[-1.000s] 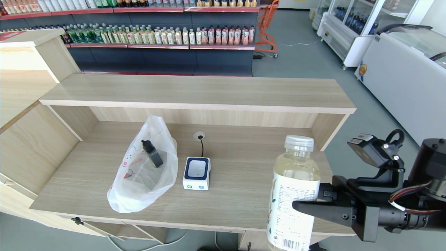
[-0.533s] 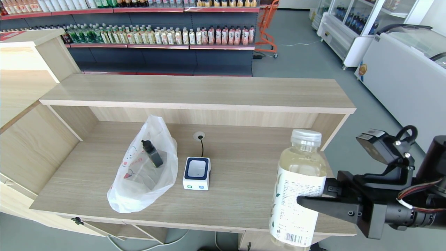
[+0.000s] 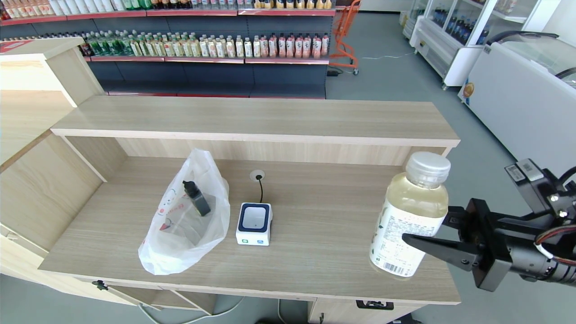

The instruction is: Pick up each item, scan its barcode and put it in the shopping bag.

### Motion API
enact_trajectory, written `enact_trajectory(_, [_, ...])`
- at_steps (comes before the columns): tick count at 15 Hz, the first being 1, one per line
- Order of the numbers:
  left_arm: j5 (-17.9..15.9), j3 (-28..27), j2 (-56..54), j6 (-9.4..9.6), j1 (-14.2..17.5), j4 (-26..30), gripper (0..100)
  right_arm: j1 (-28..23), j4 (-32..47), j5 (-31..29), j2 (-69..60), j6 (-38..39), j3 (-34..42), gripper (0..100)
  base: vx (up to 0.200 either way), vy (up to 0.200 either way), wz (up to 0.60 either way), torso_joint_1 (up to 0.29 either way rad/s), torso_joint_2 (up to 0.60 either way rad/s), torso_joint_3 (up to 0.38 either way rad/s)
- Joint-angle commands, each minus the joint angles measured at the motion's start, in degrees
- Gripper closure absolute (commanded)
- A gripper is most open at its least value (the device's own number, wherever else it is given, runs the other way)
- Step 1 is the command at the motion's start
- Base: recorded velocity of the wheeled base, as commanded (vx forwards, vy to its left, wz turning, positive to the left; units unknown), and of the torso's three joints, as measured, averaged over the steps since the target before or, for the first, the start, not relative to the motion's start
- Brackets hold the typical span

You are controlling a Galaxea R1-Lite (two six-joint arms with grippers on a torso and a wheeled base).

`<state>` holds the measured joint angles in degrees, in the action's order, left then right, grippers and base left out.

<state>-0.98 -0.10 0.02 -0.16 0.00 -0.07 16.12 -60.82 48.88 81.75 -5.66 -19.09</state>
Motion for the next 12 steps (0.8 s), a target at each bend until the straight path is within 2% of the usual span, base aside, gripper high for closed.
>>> enact_trajectory(1, [0.01, 0.01, -0.02, -0.02, 0.00, -0.01, 0, -0.30, 0.00, -0.28, -3.09, -1.37, 1.42, 100, 0.000, 0.000, 0.00, 0.000, 0.00, 0.000])
enact_trajectory(4, [0.01, 0.01, -0.02, -0.02, 0.00, -0.01, 0, -1.53, -0.27, -0.19, -3.18, -8.23, 3.71, 100, 0.000, 0.000, 0.00, 0.000, 0.00, 0.000])
enact_trajectory(6, [0.01, 0.01, -0.02, -0.02, 0.00, -0.01, 0, -3.37, -0.35, -0.28, -0.89, -9.55, 3.01, 100, 0.000, 0.000, 0.00, 0.000, 0.00, 0.000])
enact_trajectory(7, [0.01, 0.01, -0.02, -0.02, 0.00, -0.01, 0, -4.78, -0.44, -0.37, 0.60, -10.08, 1.78, 100, 0.000, 0.000, 0.00, 0.000, 0.00, 0.000])
enact_trajectory(9, [0.01, 0.01, -0.02, -0.02, 0.00, -0.01, 0, -6.89, -0.44, -0.63, 5.96, -16.84, -2.09, 100, 0.000, 0.000, 0.00, 0.000, 0.00, 0.000])
enact_trajectory(12, [0.01, 0.01, -0.02, -0.02, 0.00, -0.01, 0, -6.62, -0.35, -1.60, 10.54, -21.24, -6.40, 100, 0.000, 0.000, 0.00, 0.000, 0.00, 0.000])
